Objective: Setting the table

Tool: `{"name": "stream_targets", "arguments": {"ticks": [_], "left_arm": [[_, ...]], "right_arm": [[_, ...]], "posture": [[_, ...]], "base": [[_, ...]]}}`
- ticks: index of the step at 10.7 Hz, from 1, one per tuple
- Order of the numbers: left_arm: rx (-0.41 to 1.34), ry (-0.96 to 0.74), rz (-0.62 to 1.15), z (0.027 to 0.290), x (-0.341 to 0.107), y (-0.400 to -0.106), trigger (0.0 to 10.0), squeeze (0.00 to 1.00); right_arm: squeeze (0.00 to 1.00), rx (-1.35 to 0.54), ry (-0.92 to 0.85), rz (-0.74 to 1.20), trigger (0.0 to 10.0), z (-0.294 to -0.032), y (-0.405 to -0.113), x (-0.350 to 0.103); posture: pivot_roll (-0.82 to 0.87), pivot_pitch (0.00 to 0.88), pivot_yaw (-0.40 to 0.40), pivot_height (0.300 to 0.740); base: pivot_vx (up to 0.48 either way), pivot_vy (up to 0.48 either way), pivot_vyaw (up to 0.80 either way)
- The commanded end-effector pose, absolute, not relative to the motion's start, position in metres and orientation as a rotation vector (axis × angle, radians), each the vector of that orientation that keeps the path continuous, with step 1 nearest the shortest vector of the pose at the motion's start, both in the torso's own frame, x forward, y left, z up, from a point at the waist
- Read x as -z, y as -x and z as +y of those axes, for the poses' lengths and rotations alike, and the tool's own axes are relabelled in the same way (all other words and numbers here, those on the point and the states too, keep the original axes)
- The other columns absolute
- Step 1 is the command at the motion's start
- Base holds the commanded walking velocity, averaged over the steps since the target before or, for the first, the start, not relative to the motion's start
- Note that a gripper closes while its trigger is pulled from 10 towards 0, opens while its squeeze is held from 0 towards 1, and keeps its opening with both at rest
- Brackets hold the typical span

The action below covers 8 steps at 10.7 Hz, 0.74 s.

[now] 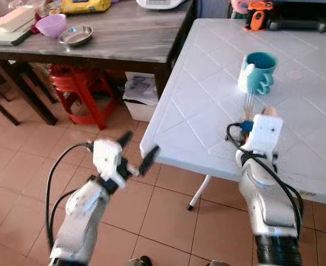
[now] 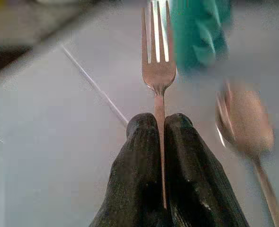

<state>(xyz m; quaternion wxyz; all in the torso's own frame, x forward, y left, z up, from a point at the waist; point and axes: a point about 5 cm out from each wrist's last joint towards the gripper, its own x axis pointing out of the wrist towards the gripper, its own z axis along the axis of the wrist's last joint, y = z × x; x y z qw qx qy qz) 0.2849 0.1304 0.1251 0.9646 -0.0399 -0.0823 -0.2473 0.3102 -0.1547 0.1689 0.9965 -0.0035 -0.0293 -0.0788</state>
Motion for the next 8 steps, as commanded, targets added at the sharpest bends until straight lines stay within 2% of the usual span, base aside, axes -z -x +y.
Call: {"name": "stream_targets", "arguments": {"ticks": [1,2,4,5,8], "left_arm": [[0.420,0.059,-0.148,0.140,-0.122,-0.288,10.0,0.00],[0.360,0.052,-0.137,0.141,-0.120,-0.292,10.0,0.00],[0.278,0.037,-0.141,0.145,-0.119,-0.296,10.0,0.00],[0.243,0.052,-0.127,0.146,-0.118,-0.300,10.0,0.00],[0.249,0.053,-0.135,0.142,-0.120,-0.305,10.0,0.00]], "right_arm": [[0.00,0.120,0.024,-0.148,0.0,-0.147,-0.305,-0.182],[0.00,0.114,0.046,-0.232,0.0,-0.150,-0.298,-0.193],[0.00,0.116,0.067,-0.268,0.0,-0.156,-0.288,-0.196],[0.00,0.133,0.078,-0.260,10.0,-0.161,-0.283,-0.192],[0.00,0.150,0.083,-0.245,10.0,-0.167,-0.277,-0.186]], "posture": [[-0.09,0.120,0.126,0.740],[-0.09,0.111,0.125,0.740],[-0.10,0.101,0.123,0.740],[-0.10,0.094,0.121,0.740],[-0.11,0.083,0.123,0.740]], "base": [[0.000,0.000,0.00],[0.000,0.000,0.00],[0.000,0.000,0.00],[0.000,0.000,0.00],[0.000,0.000,0.00]]}}
